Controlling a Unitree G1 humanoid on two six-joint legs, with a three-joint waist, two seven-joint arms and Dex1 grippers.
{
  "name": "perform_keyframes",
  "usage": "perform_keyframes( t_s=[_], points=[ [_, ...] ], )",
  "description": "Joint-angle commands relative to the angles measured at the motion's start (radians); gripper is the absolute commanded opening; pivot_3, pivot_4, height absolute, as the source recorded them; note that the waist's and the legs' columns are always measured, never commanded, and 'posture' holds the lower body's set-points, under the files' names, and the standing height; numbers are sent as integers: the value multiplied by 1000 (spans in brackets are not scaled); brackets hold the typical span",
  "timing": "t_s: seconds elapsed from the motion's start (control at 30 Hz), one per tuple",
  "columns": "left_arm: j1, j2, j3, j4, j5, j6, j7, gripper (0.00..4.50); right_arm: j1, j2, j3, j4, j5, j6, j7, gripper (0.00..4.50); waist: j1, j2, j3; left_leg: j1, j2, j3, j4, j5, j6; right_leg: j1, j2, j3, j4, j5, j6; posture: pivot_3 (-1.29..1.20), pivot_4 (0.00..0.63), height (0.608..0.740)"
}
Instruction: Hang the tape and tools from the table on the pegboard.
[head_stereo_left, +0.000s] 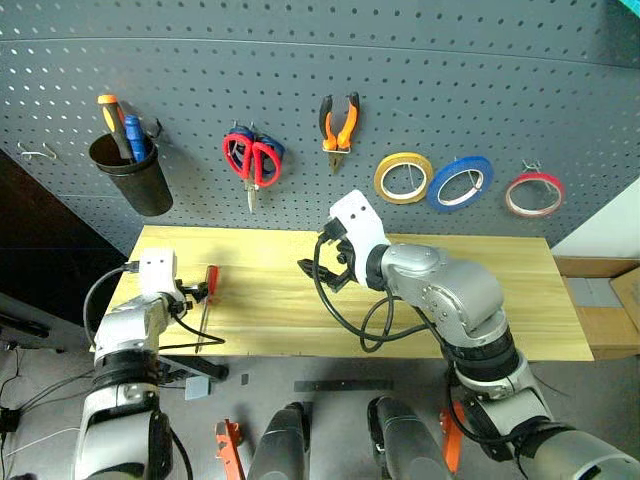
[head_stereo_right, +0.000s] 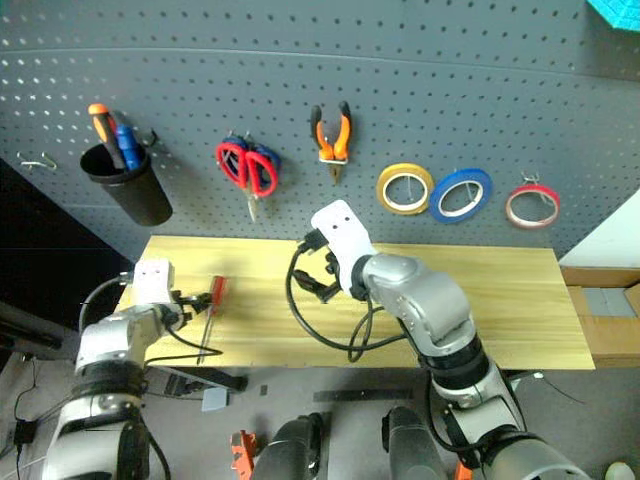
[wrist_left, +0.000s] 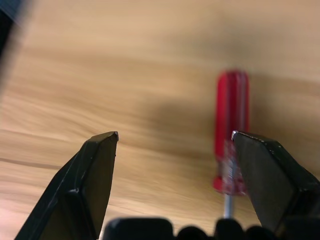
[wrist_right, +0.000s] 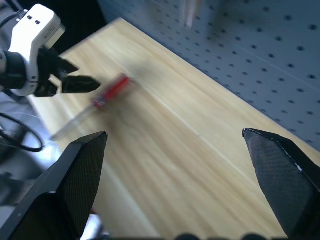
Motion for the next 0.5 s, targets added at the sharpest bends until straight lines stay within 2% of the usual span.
perform_keyframes(
  t_s=[0.03, 0.37, 0.43, 0.5],
  points=[
    [-42, 12, -15, 74, 7, -32, -12, 3924, -36, 18, 15, -27, 1, -20, -2, 4500, -3, 0, 4, 0, 0, 0, -1, 0, 0, 0, 0, 0, 0, 0, 0, -76, 320, 740],
    [-96, 24, -56, 240, 29, -114, -34, 3924, -67, 29, 42, -36, 9, -19, 12, 4500, -21, 0, 12, 0, 0, 0, -2, 0, 0, -1, -1, 1, -1, 0, 0, -95, 305, 740],
    [-97, 28, -61, 252, 34, -133, -44, 3575, -76, 20, 45, -33, 10, -25, 23, 4500, -22, 0, 12, 0, 0, 0, -2, 0, 0, -1, -2, 1, 0, 0, 0, -96, 295, 740],
    [-99, 31, -66, 257, 35, -145, -56, 3022, -81, 9, 52, -33, 13, -30, 38, 4500, -22, 0, 12, 0, 0, -1, -2, 0, 0, -1, -1, 1, 0, 0, 0, -96, 289, 740]
  ],
)
